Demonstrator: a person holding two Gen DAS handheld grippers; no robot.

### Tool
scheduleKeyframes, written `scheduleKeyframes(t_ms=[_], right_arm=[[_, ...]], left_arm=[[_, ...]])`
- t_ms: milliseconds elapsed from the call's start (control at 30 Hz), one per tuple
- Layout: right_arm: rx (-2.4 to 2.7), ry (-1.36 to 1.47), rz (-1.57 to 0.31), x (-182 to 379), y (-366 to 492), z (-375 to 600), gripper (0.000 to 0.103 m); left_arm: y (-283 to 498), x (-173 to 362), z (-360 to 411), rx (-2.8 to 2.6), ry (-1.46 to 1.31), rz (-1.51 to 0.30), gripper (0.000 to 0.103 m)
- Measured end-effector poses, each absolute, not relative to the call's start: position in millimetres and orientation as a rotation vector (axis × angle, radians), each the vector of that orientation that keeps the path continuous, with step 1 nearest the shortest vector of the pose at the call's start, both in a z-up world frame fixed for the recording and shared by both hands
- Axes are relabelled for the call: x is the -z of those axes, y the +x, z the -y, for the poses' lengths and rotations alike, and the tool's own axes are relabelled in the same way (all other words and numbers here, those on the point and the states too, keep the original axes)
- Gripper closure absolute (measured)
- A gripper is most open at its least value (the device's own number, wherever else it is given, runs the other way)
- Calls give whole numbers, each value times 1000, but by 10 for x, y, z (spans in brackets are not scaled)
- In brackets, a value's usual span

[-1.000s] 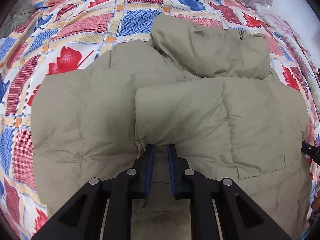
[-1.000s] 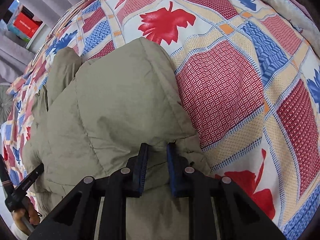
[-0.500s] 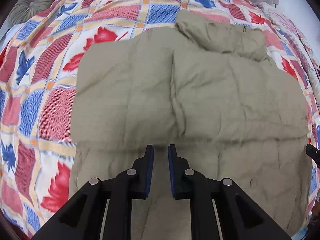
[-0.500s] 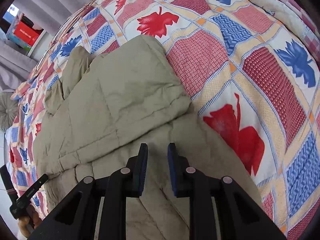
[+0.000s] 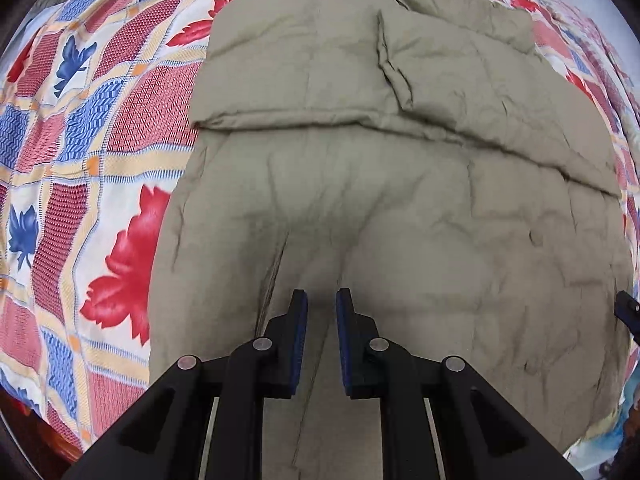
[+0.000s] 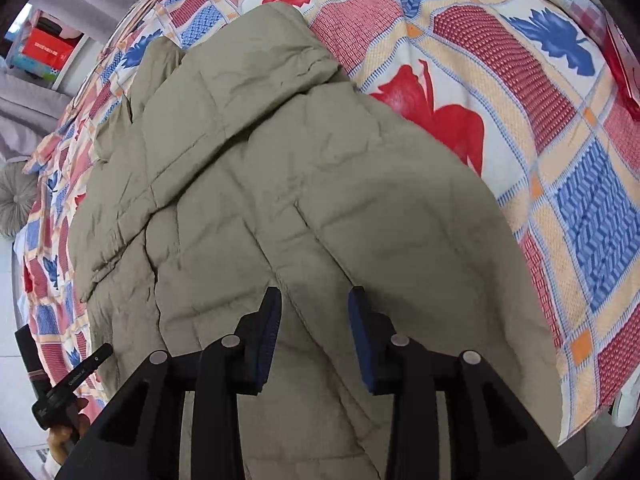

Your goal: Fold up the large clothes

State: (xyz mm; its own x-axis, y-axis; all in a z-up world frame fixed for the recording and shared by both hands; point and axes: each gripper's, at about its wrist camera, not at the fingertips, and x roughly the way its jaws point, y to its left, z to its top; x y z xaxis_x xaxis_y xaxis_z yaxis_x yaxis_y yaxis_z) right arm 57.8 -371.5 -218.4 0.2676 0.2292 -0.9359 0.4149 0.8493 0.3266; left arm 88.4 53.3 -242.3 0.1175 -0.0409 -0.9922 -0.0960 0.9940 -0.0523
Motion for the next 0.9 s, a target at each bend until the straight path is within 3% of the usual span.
scheduleKeyframes(t_ms=[233,267,300,333,567,733,800,900], right_arm=[[129,597,-1341,2175,382,3612,64],[129,598,-1346,2172,352,3600,64],[128,599,-1349,2167,329,3589,64],[126,605,-1353,2159,298,3580,64],[125,637,-1368,2096,85,3590,56],[164,682,-1348,2011,-141,3788,39],[187,688,-1338,1981,-211,3878,20],[243,696,-1305,1924,-297,4028,19]], left_arm=[[552,2466,-564,-15,-87,-1532,87],[501,2483,-569,-17,-81,-1544,82],[456,2491,-584,-22,-79,-1552,63],[417,2498,-603,-35,-79,-1564,0],[211,2529,-698,-66,-75,-1586,1],[89,2489,-843,-91,-84,-1570,1],[98,2483,-856,-118,-64,-1564,1],[35,2533,-942,-94,-99,-1596,1]])
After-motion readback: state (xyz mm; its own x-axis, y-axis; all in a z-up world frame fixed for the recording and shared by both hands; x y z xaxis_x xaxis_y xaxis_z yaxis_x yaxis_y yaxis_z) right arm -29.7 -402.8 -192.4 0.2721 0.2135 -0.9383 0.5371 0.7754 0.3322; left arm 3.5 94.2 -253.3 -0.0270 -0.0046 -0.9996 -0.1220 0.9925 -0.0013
